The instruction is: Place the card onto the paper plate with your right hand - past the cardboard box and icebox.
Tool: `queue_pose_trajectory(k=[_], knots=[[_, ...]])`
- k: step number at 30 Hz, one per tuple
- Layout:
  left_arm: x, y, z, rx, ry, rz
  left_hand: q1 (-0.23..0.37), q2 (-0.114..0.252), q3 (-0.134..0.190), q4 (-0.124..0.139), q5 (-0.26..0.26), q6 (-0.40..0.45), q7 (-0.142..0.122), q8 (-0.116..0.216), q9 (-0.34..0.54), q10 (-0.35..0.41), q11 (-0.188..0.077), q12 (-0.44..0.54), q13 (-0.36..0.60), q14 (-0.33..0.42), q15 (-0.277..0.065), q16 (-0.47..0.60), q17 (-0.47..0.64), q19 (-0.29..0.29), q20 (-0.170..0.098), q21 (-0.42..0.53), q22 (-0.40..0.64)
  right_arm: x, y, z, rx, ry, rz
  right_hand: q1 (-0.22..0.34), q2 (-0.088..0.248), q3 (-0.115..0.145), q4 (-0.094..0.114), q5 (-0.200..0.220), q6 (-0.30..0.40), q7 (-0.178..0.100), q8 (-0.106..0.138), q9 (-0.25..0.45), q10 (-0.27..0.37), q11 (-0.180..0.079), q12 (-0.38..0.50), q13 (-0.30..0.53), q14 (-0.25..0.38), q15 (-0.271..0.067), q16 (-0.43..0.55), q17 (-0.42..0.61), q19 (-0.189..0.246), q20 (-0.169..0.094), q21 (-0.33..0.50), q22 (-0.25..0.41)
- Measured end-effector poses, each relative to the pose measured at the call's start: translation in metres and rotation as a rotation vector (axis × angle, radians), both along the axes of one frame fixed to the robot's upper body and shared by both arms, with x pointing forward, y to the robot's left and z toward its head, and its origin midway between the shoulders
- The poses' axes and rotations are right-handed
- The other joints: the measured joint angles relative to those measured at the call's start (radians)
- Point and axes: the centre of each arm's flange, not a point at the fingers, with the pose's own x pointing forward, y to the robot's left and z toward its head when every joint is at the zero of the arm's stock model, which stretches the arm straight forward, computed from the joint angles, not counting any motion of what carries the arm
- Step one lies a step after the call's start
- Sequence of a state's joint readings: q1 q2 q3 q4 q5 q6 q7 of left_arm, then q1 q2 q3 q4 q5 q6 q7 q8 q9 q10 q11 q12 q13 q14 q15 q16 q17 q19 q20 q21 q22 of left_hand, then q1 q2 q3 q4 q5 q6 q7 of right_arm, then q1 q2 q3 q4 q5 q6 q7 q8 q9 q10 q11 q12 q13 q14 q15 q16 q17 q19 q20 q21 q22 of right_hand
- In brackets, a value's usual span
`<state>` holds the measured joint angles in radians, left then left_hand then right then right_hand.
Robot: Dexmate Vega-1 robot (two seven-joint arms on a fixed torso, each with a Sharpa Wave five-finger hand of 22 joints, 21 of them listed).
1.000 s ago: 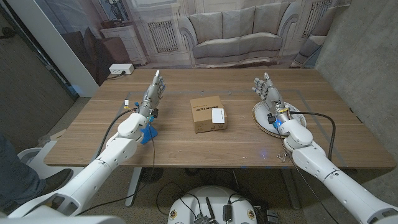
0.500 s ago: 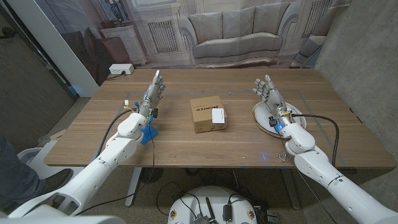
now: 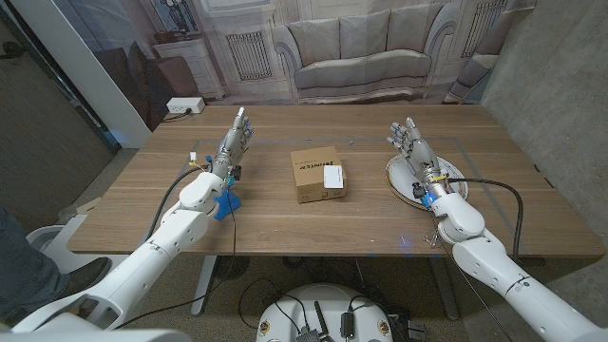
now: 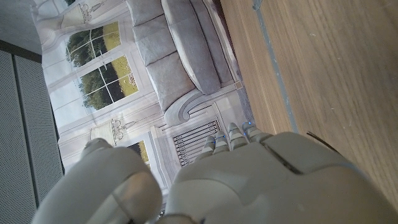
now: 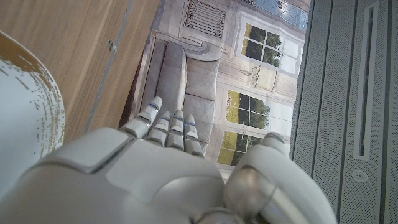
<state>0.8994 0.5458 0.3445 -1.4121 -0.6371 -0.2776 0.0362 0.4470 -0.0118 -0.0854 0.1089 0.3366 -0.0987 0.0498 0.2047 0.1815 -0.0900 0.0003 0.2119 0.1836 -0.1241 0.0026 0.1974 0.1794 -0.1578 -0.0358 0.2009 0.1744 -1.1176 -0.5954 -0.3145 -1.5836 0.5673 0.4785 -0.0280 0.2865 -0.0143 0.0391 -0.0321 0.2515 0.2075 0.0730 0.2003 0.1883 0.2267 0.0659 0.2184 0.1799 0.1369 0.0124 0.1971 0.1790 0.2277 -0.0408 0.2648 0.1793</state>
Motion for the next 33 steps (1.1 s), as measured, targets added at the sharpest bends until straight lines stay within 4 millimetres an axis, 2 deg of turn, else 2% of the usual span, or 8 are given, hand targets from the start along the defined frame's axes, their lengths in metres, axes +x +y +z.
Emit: queue_pose_trajectory(k=[6, 10, 20, 33], knots=[[-0.001, -0.001, 0.001, -0.010, -0.009, 0.006, 0.005, 0.005, -0.004, -0.004, 0.000, 0.007, 0.000, 0.000, 0.000, 0.009, -0.002, 0.000, 0.000, 0.003, -0.003, 0.000, 0.000, 0.005, 0.005, 0.000, 0.000, -0.004, -0.001, -0.004, -0.001, -0.007, -0.002, 0.003, 0.003, 0.004, -0.004, 0.000, 0.000, 0.000, 0.000, 0.000, 0.005, -0.005, 0.000, 0.000, 0.004, -0.004, 0.000, 0.000, 0.003, 0.004, 0.000, 0.000], [-0.001, -0.002, 0.001, -0.010, -0.012, 0.008, 0.005, 0.005, 0.000, -0.008, 0.000, 0.011, 0.004, 0.000, 0.000, 0.009, -0.002, 0.000, 0.000, 0.003, -0.003, 0.000, 0.000, 0.005, 0.005, 0.000, 0.000, -0.008, -0.001, -0.005, -0.005, -0.016, -0.002, 0.003, 0.003, 0.004, -0.004, 0.000, 0.005, -0.005, 0.000, 0.000, 0.011, 0.000, 0.000, 0.000, 0.005, -0.005, 0.000, 0.000, 0.007, 0.000, 0.000, 0.000], [-0.001, -0.004, 0.001, -0.022, -0.026, 0.005, 0.014, 0.006, 0.000, -0.008, 0.000, 0.038, -0.005, 0.008, 0.003, 0.032, -0.007, 0.007, 0.000, 0.025, -0.006, 0.000, 0.000, 0.025, 0.000, 0.000, 0.000, -0.019, -0.002, -0.006, -0.025, -0.037, -0.011, 0.006, 0.006, 0.000, -0.008, 0.000, 0.005, -0.005, 0.000, 0.000, 0.011, 0.000, 0.000, 0.000, 0.011, -0.011, 0.000, 0.000, 0.011, 0.003, -0.006, 0.000], [-0.004, -0.006, 0.002, -0.014, -0.032, 0.000, 0.018, 0.010, -0.004, -0.012, 0.000, 0.035, -0.007, 0.008, 0.003, 0.032, -0.007, 0.007, 0.000, 0.025, -0.006, 0.000, 0.000, 0.025, 0.000, 0.000, 0.000, -0.034, -0.002, -0.008, -0.051, -0.066, -0.022, 0.015, 0.015, 0.004, -0.012, 0.000, 0.018, -0.018, 0.000, 0.000, 0.029, -0.018, 0.004, 0.000, 0.023, -0.013, 0.000, 0.000, 0.020, 0.005, -0.010, 0.000]])
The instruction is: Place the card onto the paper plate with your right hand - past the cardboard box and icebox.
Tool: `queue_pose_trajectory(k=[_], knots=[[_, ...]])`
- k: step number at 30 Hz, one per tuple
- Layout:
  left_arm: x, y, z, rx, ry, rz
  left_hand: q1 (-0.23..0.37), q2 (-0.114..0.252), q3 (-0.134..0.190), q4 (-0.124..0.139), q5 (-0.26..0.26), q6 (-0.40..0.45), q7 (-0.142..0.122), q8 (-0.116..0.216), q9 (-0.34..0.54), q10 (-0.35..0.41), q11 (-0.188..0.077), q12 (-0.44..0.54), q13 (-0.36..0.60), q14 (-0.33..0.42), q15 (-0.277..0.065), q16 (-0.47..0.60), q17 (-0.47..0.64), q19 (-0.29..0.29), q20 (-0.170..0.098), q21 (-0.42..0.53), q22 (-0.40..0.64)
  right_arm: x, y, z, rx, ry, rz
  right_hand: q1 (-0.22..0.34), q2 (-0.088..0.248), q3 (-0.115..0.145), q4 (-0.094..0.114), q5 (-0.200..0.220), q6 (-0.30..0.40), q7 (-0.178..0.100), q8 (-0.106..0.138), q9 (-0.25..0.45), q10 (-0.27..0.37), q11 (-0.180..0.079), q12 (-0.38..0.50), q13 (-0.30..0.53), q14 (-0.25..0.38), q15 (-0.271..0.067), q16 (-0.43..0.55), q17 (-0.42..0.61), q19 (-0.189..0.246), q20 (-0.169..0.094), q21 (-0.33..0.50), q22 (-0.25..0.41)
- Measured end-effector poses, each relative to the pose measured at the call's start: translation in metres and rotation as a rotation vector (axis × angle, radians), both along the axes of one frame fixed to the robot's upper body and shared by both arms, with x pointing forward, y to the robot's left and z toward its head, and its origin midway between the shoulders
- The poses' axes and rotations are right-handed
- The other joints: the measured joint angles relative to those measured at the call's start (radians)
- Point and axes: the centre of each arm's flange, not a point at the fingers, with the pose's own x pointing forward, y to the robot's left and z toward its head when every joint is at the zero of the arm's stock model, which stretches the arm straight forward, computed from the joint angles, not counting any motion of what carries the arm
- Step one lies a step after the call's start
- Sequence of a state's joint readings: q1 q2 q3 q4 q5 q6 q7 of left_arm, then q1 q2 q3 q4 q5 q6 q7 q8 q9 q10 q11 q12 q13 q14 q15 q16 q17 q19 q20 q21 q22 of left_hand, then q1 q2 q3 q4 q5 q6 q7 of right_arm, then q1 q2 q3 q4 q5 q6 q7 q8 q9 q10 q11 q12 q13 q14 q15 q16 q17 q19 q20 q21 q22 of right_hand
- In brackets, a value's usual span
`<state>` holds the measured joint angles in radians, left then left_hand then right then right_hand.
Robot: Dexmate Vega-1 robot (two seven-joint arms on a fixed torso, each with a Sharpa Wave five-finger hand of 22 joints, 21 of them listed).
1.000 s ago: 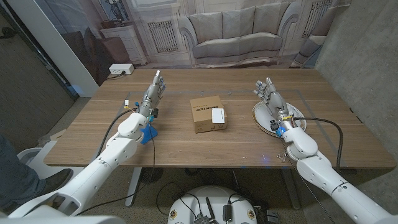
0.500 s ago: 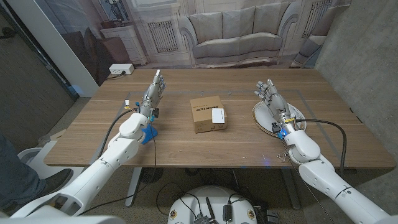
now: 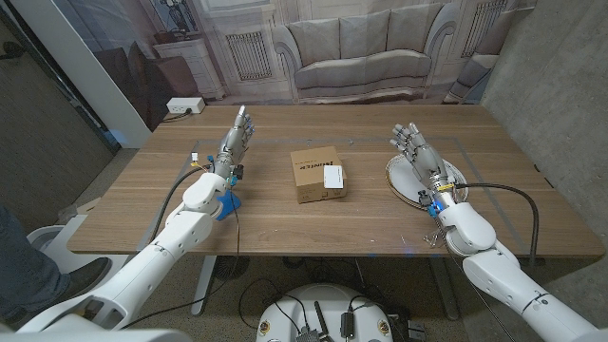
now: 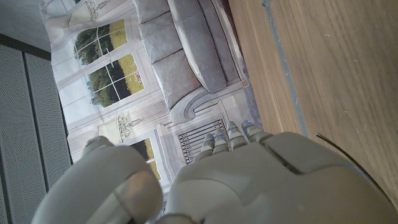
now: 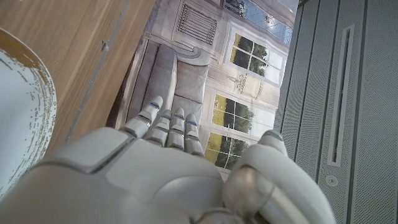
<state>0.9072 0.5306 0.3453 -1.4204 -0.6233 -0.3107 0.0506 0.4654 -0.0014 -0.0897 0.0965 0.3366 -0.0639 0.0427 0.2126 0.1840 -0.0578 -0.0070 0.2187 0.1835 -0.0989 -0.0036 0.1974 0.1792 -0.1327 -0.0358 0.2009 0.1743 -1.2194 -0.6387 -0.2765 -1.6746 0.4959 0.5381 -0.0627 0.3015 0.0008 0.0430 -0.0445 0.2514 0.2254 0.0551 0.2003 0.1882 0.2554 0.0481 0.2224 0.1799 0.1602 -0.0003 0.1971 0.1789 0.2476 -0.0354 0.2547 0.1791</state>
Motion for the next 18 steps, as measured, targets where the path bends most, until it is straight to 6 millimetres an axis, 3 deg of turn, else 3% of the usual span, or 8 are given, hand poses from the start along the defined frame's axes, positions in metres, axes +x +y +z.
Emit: queue_pose_trajectory(k=[18], knots=[[-0.004, -0.003, -0.002, 0.011, 0.011, 0.001, 0.004, 0.004, 0.000, 0.000, -0.004, -0.013, 0.002, -0.006, 0.000, -0.003, 0.002, -0.004, 0.000, -0.002, 0.002, -0.008, 0.000, 0.000, 0.000, 0.000, 0.000, -0.022, 0.005, -0.017, -0.009, -0.034, 0.008, 0.018, 0.002, 0.005, -0.010, 0.000, 0.018, -0.011, 0.008, 0.000, 0.011, -0.011, 0.000, 0.000, 0.011, -0.011, 0.000, 0.000, 0.014, -0.004, 0.000, 0.000]])
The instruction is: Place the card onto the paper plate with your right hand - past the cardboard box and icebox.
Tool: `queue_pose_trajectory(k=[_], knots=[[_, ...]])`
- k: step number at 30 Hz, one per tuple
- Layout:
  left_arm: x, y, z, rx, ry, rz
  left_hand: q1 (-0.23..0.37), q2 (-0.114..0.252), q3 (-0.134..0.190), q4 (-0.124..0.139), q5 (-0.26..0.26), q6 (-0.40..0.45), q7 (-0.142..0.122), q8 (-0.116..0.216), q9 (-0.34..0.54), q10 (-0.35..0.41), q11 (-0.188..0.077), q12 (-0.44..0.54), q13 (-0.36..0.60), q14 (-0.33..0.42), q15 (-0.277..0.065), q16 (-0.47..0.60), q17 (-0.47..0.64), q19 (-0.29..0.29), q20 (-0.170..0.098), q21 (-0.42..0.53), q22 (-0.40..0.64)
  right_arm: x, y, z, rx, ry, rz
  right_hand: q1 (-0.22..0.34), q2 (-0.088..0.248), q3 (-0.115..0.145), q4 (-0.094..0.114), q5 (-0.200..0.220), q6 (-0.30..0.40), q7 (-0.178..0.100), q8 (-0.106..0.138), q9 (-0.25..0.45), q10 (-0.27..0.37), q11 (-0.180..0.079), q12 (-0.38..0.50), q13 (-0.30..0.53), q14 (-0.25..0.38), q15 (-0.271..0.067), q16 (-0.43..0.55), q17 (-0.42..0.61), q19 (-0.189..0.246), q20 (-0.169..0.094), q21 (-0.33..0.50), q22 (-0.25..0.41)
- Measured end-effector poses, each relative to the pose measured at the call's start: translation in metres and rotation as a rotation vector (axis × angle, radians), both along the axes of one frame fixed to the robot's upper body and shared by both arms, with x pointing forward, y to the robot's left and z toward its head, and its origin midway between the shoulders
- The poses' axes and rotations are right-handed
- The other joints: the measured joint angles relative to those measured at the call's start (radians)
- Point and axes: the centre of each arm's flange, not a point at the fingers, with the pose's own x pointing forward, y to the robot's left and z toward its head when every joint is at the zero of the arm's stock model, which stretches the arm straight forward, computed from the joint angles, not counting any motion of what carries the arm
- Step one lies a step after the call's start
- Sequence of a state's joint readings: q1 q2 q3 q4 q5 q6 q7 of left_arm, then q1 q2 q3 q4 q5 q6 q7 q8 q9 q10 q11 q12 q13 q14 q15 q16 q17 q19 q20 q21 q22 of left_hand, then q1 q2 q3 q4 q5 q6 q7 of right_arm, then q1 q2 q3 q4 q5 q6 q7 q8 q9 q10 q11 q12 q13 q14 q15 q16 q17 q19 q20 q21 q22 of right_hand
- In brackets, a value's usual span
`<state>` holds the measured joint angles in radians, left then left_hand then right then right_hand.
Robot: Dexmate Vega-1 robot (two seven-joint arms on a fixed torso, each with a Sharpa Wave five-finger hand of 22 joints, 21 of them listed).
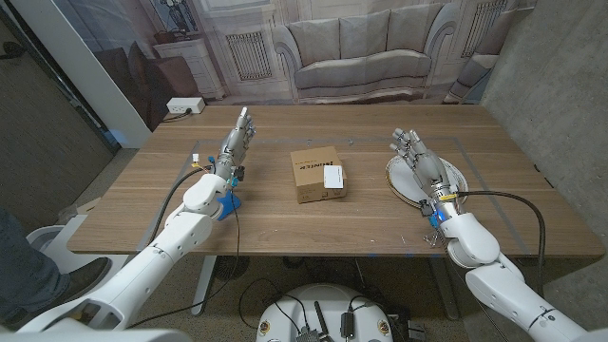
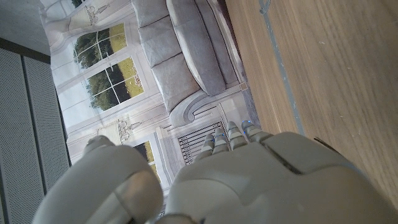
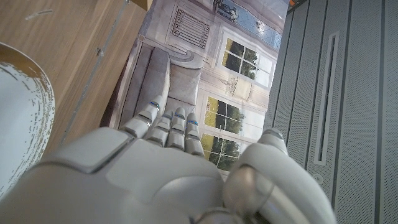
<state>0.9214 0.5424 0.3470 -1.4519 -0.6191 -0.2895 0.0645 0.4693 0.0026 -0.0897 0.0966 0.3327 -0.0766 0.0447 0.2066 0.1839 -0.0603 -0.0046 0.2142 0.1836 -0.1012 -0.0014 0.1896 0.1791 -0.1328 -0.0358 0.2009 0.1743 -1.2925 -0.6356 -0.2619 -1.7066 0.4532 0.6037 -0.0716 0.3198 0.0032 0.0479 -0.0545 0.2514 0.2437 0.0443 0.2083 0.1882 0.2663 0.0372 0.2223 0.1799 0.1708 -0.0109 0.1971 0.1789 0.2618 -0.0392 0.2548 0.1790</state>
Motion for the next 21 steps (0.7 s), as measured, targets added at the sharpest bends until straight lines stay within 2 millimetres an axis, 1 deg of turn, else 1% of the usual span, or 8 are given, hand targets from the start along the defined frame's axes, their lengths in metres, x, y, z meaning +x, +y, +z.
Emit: queue_pose_trajectory(k=[2, 9, 10, 12, 14, 15, 19, 21], knots=[[0.000, 0.000, 0.000, 0.003, 0.005, -0.001, 0.000, 0.000, 0.000, 0.000, 0.000, -0.002, 0.002, 0.000, 0.000, -0.002, 0.001, -0.004, 0.000, -0.001, 0.001, 0.000, 0.000, 0.000, 0.000, 0.000, 0.000, -0.002, 0.001, -0.002, 0.001, -0.003, 0.001, 0.002, 0.002, 0.000, 0.000, 0.000, 0.005, -0.005, 0.000, 0.000, 0.002, -0.002, 0.000, 0.000, 0.000, 0.000, 0.000, 0.000, 0.002, -0.002, 0.000, 0.000], [0.001, -0.002, 0.000, 0.013, 0.014, -0.007, 0.005, 0.005, 0.000, 0.000, 0.000, -0.002, 0.002, 0.000, 0.000, -0.006, -0.003, -0.004, 0.000, -0.001, 0.001, 0.000, 0.000, -0.004, -0.004, 0.000, 0.000, -0.009, 0.003, -0.006, 0.000, -0.020, -0.001, 0.005, 0.006, 0.000, 0.000, 0.000, 0.005, -0.005, 0.000, 0.000, 0.002, -0.002, 0.000, 0.000, 0.004, -0.004, 0.000, 0.000, 0.002, -0.002, -0.004, 0.000], [0.001, -0.002, 0.000, 0.013, 0.014, -0.007, 0.007, 0.007, 0.000, 0.000, 0.000, -0.002, 0.002, 0.000, 0.000, -0.006, -0.003, -0.004, 0.000, -0.001, 0.001, 0.000, 0.000, -0.004, -0.004, 0.000, 0.000, -0.009, 0.003, -0.006, 0.000, -0.020, -0.001, 0.006, 0.006, 0.002, -0.003, 0.000, 0.005, -0.005, 0.000, 0.000, 0.001, -0.002, 0.000, 0.000, 0.006, -0.006, 0.000, 0.000, 0.002, -0.002, -0.004, 0.000], [0.001, -0.003, 0.000, 0.015, 0.017, -0.009, 0.007, 0.007, 0.000, 0.000, 0.000, -0.002, 0.002, 0.000, 0.000, -0.006, -0.003, -0.004, 0.000, -0.002, 0.001, 0.000, 0.000, -0.004, -0.004, 0.000, 0.000, -0.011, 0.003, -0.009, 0.000, -0.020, -0.003, 0.006, 0.006, 0.004, -0.004, 0.000, 0.010, -0.010, 0.000, 0.000, 0.003, -0.011, 0.000, 0.000, 0.007, -0.007, 0.000, 0.000, 0.002, -0.002, -0.004, 0.000], [0.002, -0.003, 0.001, 0.017, 0.018, -0.011, 0.007, 0.007, 0.000, 0.000, 0.000, -0.002, 0.002, -0.008, 0.000, -0.006, -0.003, -0.004, 0.000, -0.002, 0.001, 0.000, 0.000, -0.004, -0.004, 0.000, 0.000, -0.014, 0.004, -0.011, -0.003, -0.025, -0.009, 0.008, 0.007, 0.004, -0.004, 0.000, 0.010, -0.010, 0.000, 0.000, 0.003, -0.011, 0.000, 0.000, 0.007, -0.007, 0.000, 0.000, 0.002, -0.002, -0.004, 0.000], [0.002, -0.003, 0.001, 0.017, 0.019, -0.011, 0.006, 0.007, 0.000, 0.000, 0.000, -0.002, 0.002, -0.008, 0.000, -0.006, -0.003, -0.003, 0.000, -0.001, 0.001, 0.000, 0.000, -0.004, -0.004, 0.000, 0.000, -0.014, 0.004, -0.011, -0.002, -0.025, -0.008, 0.015, 0.005, 0.004, -0.004, 0.000, 0.010, -0.010, 0.000, 0.000, 0.003, -0.011, 0.000, 0.000, 0.007, -0.007, 0.000, 0.000, 0.005, 0.002, -0.004, 0.000], [0.003, -0.004, 0.002, 0.020, 0.019, -0.013, 0.006, 0.007, 0.000, 0.000, 0.000, -0.002, 0.002, -0.008, 0.000, -0.006, -0.003, -0.003, 0.000, -0.002, 0.001, 0.000, 0.000, -0.004, -0.004, 0.000, 0.000, -0.017, 0.005, -0.013, -0.007, -0.032, -0.015, 0.019, 0.008, 0.005, -0.011, 0.000, 0.010, -0.010, 0.000, 0.000, 0.003, -0.011, 0.000, 0.000, 0.013, -0.002, 0.000, 0.000, 0.009, -0.002, -0.004, 0.000], [0.003, -0.004, 0.002, 0.021, 0.020, -0.013, 0.006, 0.007, 0.000, 0.000, 0.000, -0.002, 0.002, -0.008, 0.000, -0.006, -0.003, -0.003, 0.000, -0.002, 0.001, 0.000, 0.000, -0.004, -0.004, 0.000, 0.000, -0.018, 0.006, -0.014, -0.009, -0.033, -0.017, 0.019, 0.009, 0.005, -0.011, 0.000, 0.013, -0.013, 0.000, 0.000, 0.007, -0.015, 0.000, 0.000, 0.018, -0.007, 0.000, 0.000, 0.009, -0.002, -0.004, 0.000]])
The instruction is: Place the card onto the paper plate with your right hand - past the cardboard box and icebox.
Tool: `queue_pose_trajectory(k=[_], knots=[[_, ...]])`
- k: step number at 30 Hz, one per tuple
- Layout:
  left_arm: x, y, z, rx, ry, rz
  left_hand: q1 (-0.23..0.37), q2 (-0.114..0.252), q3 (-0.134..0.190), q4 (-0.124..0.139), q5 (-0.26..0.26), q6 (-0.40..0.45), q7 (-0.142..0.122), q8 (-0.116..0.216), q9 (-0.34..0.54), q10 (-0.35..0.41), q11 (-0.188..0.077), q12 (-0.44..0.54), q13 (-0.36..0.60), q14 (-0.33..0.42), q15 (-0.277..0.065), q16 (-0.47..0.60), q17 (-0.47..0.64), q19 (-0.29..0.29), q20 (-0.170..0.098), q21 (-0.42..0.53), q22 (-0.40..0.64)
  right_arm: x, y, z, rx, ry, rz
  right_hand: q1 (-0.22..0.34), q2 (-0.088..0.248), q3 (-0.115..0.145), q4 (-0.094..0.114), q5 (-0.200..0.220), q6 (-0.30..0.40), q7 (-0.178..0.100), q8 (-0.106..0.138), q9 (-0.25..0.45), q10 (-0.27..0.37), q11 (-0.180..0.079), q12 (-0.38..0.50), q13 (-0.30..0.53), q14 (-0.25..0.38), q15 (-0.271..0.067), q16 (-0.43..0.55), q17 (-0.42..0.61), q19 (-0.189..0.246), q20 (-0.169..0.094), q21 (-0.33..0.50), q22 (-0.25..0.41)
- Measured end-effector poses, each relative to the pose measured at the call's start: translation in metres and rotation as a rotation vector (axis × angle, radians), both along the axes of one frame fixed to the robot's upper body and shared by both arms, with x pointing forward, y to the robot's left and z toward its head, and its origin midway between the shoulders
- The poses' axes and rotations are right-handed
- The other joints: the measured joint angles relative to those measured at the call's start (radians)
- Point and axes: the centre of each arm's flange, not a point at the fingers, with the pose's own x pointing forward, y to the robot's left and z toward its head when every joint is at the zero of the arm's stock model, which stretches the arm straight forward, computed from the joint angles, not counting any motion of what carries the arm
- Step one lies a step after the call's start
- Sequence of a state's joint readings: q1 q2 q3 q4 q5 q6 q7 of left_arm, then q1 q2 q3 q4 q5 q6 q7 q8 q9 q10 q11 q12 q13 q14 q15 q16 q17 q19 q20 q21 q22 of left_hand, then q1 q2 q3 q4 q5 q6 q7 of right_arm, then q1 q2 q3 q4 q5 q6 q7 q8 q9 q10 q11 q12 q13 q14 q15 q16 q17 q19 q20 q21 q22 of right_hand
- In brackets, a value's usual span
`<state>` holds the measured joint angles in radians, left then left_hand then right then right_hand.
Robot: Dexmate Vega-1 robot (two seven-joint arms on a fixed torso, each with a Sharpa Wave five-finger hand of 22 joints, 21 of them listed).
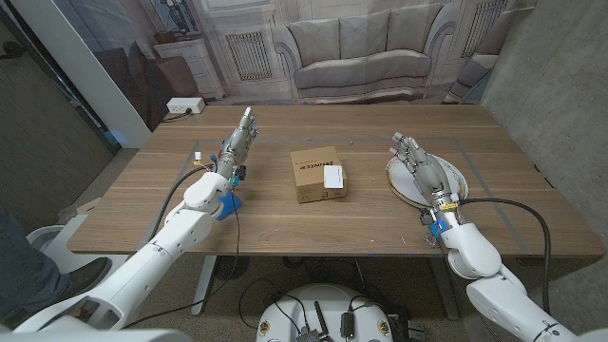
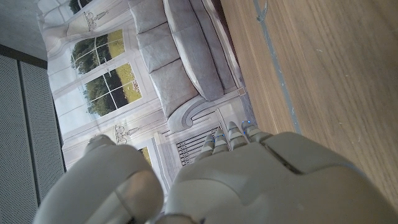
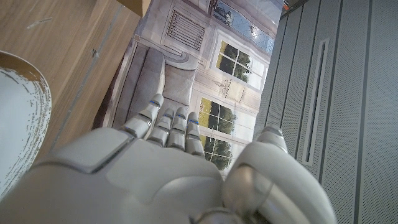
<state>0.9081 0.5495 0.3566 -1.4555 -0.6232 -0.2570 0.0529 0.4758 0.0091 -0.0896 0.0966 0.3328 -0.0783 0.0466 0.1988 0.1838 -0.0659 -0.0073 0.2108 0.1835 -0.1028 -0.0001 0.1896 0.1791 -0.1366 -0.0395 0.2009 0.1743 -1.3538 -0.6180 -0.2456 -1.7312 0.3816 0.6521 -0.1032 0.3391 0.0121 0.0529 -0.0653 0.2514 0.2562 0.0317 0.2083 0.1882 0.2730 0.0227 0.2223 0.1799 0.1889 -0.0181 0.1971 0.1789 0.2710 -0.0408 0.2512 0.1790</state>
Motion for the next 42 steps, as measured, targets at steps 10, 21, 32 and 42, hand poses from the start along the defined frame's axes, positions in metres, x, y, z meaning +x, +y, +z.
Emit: queue_pose_trajectory(k=[10, 21, 32, 42], knots=[[0.004, -0.001, 0.001, 0.003, 0.004, -0.004, 0.004, 0.004, 0.000, 0.000, -0.004, 0.000, 0.000, 0.000, 0.000, 0.000, 0.000, 0.000, 0.000, 0.000, 0.000, 0.000, 0.000, -0.007, 0.007, 0.000, 0.000, -0.008, 0.003, -0.007, -0.004, -0.005, -0.005, 0.013, 0.000, 0.006, -0.006, 0.000, 0.011, 0.000, 0.000, 0.000, 0.009, -0.009, 0.004, 0.000, 0.011, 0.000, 0.000, 0.000, 0.013, 0.002, 0.000, 0.000], [0.007, -0.002, 0.004, 0.007, 0.005, -0.004, 0.004, 0.004, -0.002, -0.002, -0.004, 0.000, 0.000, 0.000, 0.000, 0.000, 0.000, -0.006, 0.000, 0.000, 0.000, 0.000, 0.000, -0.007, 0.007, 0.000, 0.000, -0.014, 0.005, -0.014, -0.002, -0.009, -0.015, 0.041, 0.004, 0.012, -0.021, 0.000, 0.030, -0.009, 0.007, 0.000, 0.026, -0.018, 0.004, 0.000, 0.030, -0.005, 0.000, 0.000, 0.034, 0.001, 0.000, 0.005], [0.007, -0.002, 0.006, 0.014, 0.005, -0.001, 0.013, 0.003, -0.004, -0.004, -0.004, 0.000, 0.000, 0.000, 0.000, 0.000, 0.000, -0.006, 0.000, 0.000, 0.000, 0.000, 0.000, -0.007, 0.007, 0.000, 0.000, -0.022, 0.008, -0.021, -0.016, -0.015, -0.038, 0.057, 0.004, 0.015, -0.032, 0.000, 0.041, -0.012, 0.007, 0.000, 0.031, -0.023, 0.004, 0.000, 0.036, -0.011, 0.000, 0.000, 0.043, 0.000, 0.000, 0.005], [0.005, -0.003, 0.005, 0.014, 0.010, 0.006, 0.017, 0.007, -0.004, -0.004, -0.004, 0.000, 0.000, 0.000, 0.000, -0.007, 0.000, -0.006, 0.000, 0.000, 0.000, 0.000, 0.000, -0.007, 0.007, 0.000, 0.000, -0.025, 0.007, -0.027, -0.016, -0.009, -0.053, 0.071, 0.008, 0.019, -0.036, 0.000, 0.052, -0.016, 0.007, 0.000, 0.049, -0.030, 0.012, 0.000, 0.055, -0.020, 0.000, 0.000, 0.053, 0.000, 0.000, 0.005]])
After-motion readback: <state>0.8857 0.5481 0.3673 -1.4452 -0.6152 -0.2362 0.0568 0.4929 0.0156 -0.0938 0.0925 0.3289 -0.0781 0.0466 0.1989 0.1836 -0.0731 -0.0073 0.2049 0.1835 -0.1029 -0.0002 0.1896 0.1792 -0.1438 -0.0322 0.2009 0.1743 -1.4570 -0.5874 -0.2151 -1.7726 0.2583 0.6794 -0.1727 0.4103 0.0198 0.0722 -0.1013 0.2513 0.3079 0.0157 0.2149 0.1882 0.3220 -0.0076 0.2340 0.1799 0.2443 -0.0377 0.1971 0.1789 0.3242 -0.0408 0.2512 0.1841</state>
